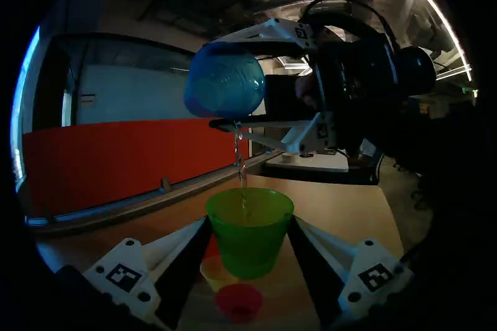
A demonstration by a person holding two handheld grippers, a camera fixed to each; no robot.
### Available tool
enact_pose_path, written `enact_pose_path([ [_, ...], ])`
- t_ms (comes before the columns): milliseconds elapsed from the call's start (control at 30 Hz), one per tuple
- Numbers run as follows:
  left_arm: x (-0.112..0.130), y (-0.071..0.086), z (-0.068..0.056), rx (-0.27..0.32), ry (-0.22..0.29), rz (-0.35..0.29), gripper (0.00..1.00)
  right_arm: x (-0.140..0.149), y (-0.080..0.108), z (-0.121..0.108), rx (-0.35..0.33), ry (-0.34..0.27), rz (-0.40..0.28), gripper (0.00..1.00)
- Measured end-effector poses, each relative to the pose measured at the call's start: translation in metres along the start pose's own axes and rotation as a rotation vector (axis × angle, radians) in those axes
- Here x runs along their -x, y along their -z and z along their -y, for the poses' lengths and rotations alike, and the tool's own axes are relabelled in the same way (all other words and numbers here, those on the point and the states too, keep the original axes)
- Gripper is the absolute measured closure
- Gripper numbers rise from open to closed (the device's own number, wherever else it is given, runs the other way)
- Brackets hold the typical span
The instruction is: Pour water
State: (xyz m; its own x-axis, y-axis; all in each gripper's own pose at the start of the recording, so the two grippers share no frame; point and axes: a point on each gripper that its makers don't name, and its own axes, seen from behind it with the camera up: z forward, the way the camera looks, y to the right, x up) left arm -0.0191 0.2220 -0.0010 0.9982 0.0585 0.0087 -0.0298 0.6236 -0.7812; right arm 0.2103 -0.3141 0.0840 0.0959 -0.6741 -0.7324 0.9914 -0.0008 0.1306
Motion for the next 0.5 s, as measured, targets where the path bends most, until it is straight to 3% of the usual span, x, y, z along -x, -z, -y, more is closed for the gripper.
enact_pose_path([
  [500,-0.0039,-0.0004,0.0028,-0.005,0.003,-0.007,0.15,-0.0048,0.0009,-0.0004,0.0,0.066,-0.001,0.09],
])
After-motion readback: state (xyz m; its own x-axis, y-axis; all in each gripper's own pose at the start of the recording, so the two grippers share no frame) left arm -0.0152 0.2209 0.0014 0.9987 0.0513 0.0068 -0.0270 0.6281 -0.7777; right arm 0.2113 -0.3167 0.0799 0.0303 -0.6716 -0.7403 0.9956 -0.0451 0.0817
